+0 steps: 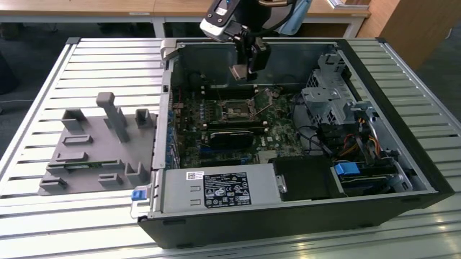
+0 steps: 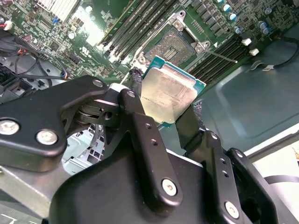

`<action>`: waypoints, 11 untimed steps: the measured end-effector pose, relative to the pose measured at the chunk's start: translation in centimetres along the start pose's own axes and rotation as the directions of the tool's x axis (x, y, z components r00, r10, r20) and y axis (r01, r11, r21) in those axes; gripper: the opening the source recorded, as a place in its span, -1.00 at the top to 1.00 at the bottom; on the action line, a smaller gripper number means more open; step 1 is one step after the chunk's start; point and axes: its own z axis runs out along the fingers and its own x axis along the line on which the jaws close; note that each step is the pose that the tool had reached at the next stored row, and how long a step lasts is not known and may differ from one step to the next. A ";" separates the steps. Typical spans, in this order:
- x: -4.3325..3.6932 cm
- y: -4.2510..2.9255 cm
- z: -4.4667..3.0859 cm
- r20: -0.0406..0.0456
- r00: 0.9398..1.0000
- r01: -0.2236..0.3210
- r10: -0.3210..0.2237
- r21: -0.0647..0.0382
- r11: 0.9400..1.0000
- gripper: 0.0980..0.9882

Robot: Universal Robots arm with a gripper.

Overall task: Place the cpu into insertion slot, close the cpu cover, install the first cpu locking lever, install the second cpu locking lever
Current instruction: 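Place the cpu into insertion slot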

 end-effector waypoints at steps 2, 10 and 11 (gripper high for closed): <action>0.00 0.00 0.04 0.001 1.000 -0.013 0.013 0.000 1.000 0.00; 0.00 -0.03 0.29 0.010 0.994 -0.109 0.109 -0.002 0.994 0.00; 0.00 -0.03 0.36 0.011 0.992 -0.127 0.127 -0.002 0.992 0.00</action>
